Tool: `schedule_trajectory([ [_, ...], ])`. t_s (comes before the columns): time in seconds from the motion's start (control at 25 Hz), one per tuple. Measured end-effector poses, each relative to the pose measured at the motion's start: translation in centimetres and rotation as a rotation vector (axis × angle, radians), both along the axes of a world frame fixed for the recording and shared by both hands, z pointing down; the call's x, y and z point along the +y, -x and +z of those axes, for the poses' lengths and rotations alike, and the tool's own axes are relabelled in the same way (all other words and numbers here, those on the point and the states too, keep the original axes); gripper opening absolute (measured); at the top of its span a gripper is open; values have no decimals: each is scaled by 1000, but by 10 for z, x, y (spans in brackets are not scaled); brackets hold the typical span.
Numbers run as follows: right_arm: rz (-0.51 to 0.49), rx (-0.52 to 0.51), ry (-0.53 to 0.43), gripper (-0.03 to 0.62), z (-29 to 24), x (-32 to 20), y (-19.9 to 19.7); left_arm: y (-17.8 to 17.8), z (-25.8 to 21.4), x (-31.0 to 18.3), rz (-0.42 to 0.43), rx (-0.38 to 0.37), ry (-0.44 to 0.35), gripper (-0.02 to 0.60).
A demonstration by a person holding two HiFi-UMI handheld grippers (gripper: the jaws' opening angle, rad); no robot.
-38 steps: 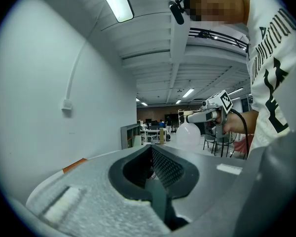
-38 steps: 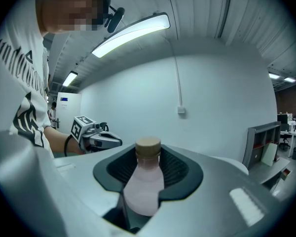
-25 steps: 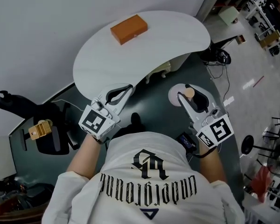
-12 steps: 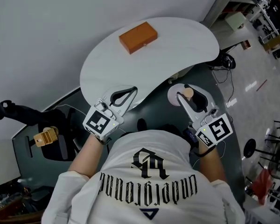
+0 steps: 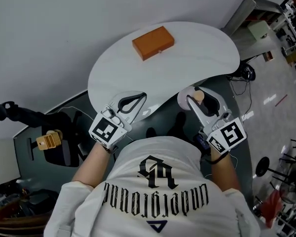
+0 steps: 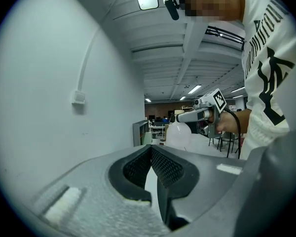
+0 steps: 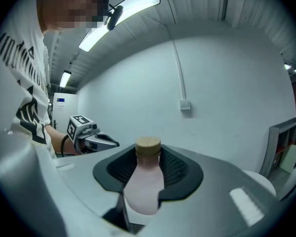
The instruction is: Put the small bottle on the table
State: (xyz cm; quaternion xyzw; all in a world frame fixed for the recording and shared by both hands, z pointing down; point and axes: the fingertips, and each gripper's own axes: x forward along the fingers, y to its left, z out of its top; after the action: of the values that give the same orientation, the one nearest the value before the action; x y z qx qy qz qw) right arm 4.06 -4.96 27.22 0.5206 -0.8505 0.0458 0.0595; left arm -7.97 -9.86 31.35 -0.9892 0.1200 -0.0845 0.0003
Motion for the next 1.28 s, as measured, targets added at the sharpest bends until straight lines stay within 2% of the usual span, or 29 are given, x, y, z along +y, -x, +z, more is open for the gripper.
schedule_trajectory([
  [0.28,-75,-11,15,138,9,-37,-31,-26,11,-26,-81,-18,26,9],
  [0.92,-349,-14,33,138,23,-108,-120,-136,15,-72,-295,-24,30,8],
  [1.28,-448,-7,61,138,38,-119,-142,-157,26,-77,-399,-26,53,8],
])
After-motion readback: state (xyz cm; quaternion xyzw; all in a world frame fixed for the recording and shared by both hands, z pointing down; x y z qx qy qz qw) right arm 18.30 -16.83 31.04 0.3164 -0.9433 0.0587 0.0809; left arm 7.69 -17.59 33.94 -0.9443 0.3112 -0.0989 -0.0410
